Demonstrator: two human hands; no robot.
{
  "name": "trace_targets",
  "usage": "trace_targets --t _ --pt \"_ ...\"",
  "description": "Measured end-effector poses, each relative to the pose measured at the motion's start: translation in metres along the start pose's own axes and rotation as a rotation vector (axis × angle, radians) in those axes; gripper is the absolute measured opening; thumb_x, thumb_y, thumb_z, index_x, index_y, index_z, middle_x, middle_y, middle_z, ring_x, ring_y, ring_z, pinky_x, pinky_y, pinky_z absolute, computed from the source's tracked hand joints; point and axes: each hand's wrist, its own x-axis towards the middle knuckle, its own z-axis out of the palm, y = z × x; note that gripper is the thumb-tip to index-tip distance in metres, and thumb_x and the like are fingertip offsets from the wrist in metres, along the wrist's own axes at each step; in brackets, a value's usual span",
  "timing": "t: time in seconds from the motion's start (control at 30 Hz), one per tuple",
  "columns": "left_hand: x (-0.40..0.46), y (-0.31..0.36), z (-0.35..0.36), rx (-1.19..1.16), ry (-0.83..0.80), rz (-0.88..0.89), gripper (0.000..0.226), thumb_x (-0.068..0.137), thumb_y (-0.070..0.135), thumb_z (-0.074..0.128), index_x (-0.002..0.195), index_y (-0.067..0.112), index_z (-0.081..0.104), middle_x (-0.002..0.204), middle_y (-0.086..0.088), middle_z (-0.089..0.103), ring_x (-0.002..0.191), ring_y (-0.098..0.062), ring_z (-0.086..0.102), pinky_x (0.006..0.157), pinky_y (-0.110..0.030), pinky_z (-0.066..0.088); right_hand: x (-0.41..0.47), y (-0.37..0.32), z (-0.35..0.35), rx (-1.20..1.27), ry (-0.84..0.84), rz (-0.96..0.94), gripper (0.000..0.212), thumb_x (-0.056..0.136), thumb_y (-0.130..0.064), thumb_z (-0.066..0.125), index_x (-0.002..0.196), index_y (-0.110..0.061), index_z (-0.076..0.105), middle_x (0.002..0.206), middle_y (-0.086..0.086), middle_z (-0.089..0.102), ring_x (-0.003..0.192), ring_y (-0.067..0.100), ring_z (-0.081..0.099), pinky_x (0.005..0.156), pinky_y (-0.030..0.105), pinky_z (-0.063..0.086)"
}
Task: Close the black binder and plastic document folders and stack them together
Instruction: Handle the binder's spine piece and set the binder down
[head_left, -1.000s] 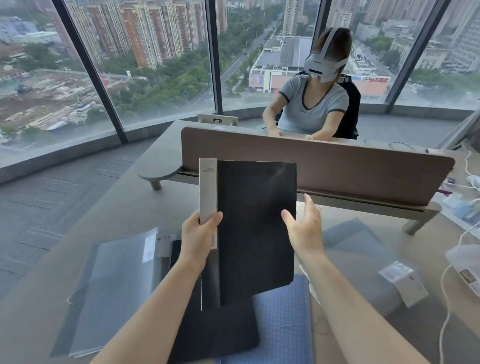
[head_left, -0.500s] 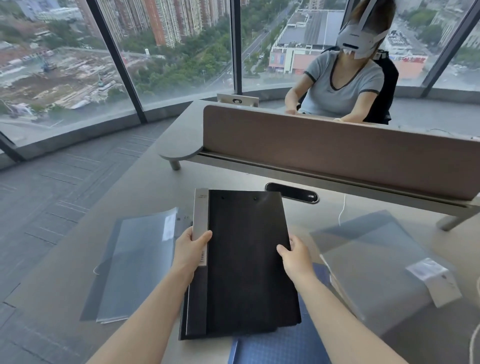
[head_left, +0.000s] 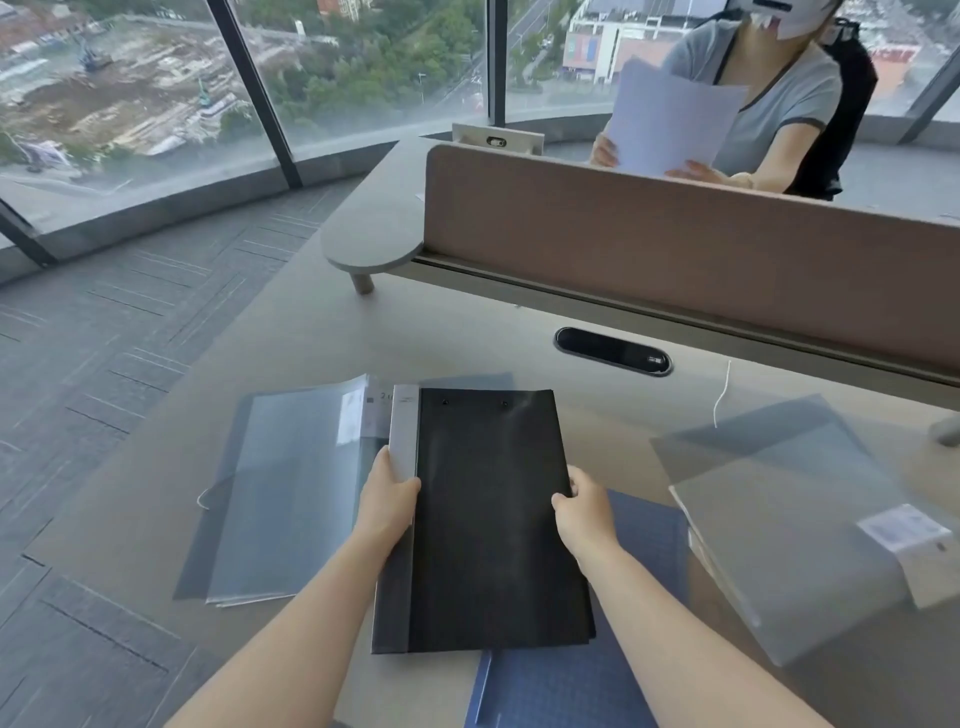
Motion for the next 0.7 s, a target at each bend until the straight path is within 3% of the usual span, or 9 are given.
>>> trace_targets --t 0.13,0.23,0.33,0.47,0.57,0.63,0.7 --pt "0.008 -0.008 0.002 0.051 0.030 -0.019 0.037 0.085 0.006 0.051 0.116 0.025 0.050 0.112 0.001 0.065 0.103 -0.027 0.061 0.091 -0.049 0.054 0.008 -0.002 0.004 -0.020 -0.036 -0.024 0.056 0.091 0.001 0.039 0.139 -0.027 0.049 0.128 -0.006 0.061 0.096 0.014 0.062 0.078 0.031 0.056" --pt "0.015 -0.017 0.003 0.087 0.053 -0.034 0.032 0.084 0.005 0.050 0.110 0.024 0.050 0.110 -0.001 0.064 0.104 -0.030 0.059 0.091 -0.053 0.053 0.021 0.004 0.012 -0.112 -0.025 -0.011 0.061 0.085 -0.011 0.043 0.142 -0.031 0.044 0.133 -0.001 0.057 0.107 0.022 0.061 0.083 0.039 0.058" --pt "0.014 -0.021 0.004 0.091 0.047 -0.048 0.033 0.085 0.003 0.048 0.112 0.020 0.051 0.110 -0.001 0.064 0.101 -0.028 0.059 0.085 -0.043 0.052 0.037 0.018 0.020 -0.187 0.000 0.021 0.061 0.075 -0.019 0.043 0.134 -0.031 0.051 0.121 0.004 0.059 0.104 0.028 0.061 0.083 0.045 0.059" --pt "0.013 -0.024 0.006 0.076 0.020 -0.058 0.055 0.090 0.001 0.049 0.143 0.015 0.039 0.133 0.002 0.054 0.112 -0.022 0.054 0.088 -0.030 0.045 0.027 0.009 0.020 -0.139 -0.011 0.047 0.055 0.079 -0.006 0.041 0.129 -0.025 0.055 0.117 0.006 0.061 0.090 0.025 0.065 0.062 0.033 0.052" --pt "0.015 -0.024 0.006 0.034 0.016 -0.076 0.058 0.092 0.002 0.049 0.146 0.018 0.036 0.128 0.007 0.054 0.105 -0.021 0.056 0.064 -0.019 0.042 0.028 0.010 0.020 -0.149 -0.013 0.050 0.061 0.079 -0.001 0.038 0.134 -0.025 0.052 0.121 0.005 0.061 0.094 0.026 0.065 0.056 0.026 0.045" --pt "0.019 -0.025 0.005 0.016 0.020 -0.093 0.059 0.091 0.003 0.050 0.146 0.021 0.036 0.126 0.004 0.058 0.106 -0.024 0.060 0.064 -0.023 0.046 0.029 0.012 0.020 -0.154 -0.004 0.056 0.065 0.078 0.000 0.037 0.137 -0.025 0.050 0.125 0.004 0.061 0.100 0.028 0.065 0.059 0.027 0.048" --pt "0.022 -0.026 0.004 -0.004 0.023 -0.102 0.061 0.088 0.005 0.052 0.145 0.022 0.037 0.128 0.000 0.061 0.109 -0.026 0.062 0.079 -0.035 0.054 0.030 0.015 0.020 -0.147 0.001 0.065 0.067 0.077 0.000 0.037 0.137 -0.024 0.050 0.128 0.003 0.062 0.106 0.029 0.063 0.067 0.031 0.053"
